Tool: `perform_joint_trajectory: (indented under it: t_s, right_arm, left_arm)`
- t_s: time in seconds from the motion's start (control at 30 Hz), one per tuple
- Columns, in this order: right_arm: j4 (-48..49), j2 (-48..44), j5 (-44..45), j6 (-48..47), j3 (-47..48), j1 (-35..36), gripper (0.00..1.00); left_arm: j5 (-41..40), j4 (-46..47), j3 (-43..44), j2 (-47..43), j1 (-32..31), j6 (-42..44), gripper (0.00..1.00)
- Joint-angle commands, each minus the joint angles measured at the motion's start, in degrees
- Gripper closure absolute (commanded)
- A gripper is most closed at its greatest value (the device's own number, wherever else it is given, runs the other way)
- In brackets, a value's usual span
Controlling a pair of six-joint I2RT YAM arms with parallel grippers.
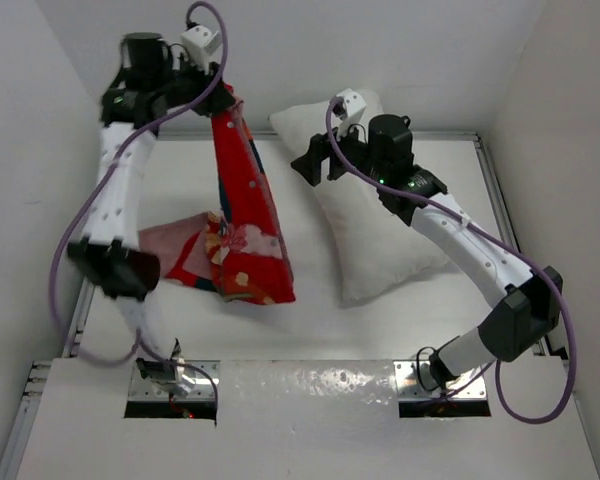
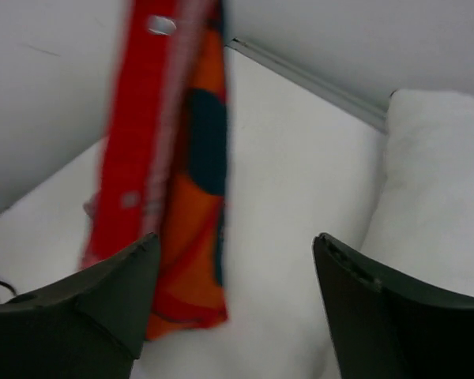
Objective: Put the pillow into the pillowcase
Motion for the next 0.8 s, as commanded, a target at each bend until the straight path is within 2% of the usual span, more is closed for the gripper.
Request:
perform_joint_trajectory:
  t_s: [0.0,0.03,0.07,0.1,0.13,0.2,0.23,0.27,0.3,0.33,0.4,0.43,0.47,0.57,0.67,0.73,0.77]
  right_arm:
    - [4.13,3.20,-0.11,8.50,-0.86,0.35,0.26]
    - [3.60,5.21,0.60,9.91,0.18,0.44,0.35]
    - [1.42,6.28,1.57,10.35,0.98,0.70,0.45]
    - [-2.52,7.33,4.10,11.23,1.77,0.96,0.67]
    - [-4.56,8.47,5.17,11.59,3.52,1.14,0.79]
    - [-10.10,11.46,7.10,12.03,4.67,1.84,0.99]
    - [-10.98,12.34,7.37,11.94,4.50,2.10,0.99]
    - [-11.43,13.83,7.55,11.94,4.07,2.54,0.97]
    - [-11.43,14.54,7.81,12.11,3.54,3.42,0.83]
    - [-11.26,15.42,7.73,11.94,3.10,3.86,0.73]
    - [-11.69,18.48,8.08,10.89,3.36,5.44,0.56]
    - [-12.13,19.55,9.21,10.54,4.40,5.97,0.44]
    - [-13.09,20.86,9.57,10.45,5.20,6.32,0.40]
    - [-13.37,25.61,8.70,11.24,7.31,6.68,0.38]
    - [-12.93,30.36,5.98,12.64,7.67,6.85,0.45]
    - [-12.75,33.51,3.96,12.65,7.31,7.81,0.54]
    - [-13.19,34.40,2.12,11.60,7.23,9.12,0.68]
  left_arm:
    - [-13.36,-1.70,6.27,18.30,0.38,-4.31,0.61]
    - [-15.99,-3.13,12.22,25.65,0.56,-3.70,0.45]
    - [-21.67,-4.79,14.89,28.85,0.82,-3.69,0.33]
    - [-23.73,-7.59,16.66,31.15,1.69,-3.78,0.18]
    - [-24.80,-8.49,16.41,32.65,2.14,-4.30,0.14]
    - [-21.75,-7.54,10.64,29.78,3.37,-4.30,0.11]
    - [-19.82,-6.75,3.13,25.15,3.37,-3.87,0.12]
    - [-16.32,-5.35,-0.78,22.50,3.29,-3.26,0.17]
    - [-14.80,-4.73,-4.12,20.21,2.50,-2.99,0.27]
    - [-11.83,-4.20,-11.12,15.83,2.06,-2.81,0.31]
    - [-8.21,-3.49,-17.22,12.55,0.40,-2.72,0.34]
    - [-5.24,-3.49,-22.21,10.80,-0.14,-2.72,0.33]
    - [-4.08,-3.67,-24.26,10.61,-1.01,-2.72,0.30]
    - [-3.62,-4.54,-28.85,12.53,-1.99,-3.25,0.29]
    - [-1.08,-5.16,-30.78,15.96,-1.99,-3.69,0.29]
    - [-0.81,-3.94,-32.79,17.36,-1.99,-4.47,0.29]
    - [-0.81,-2.36,-33.59,17.72,-1.90,-4.65,0.35]
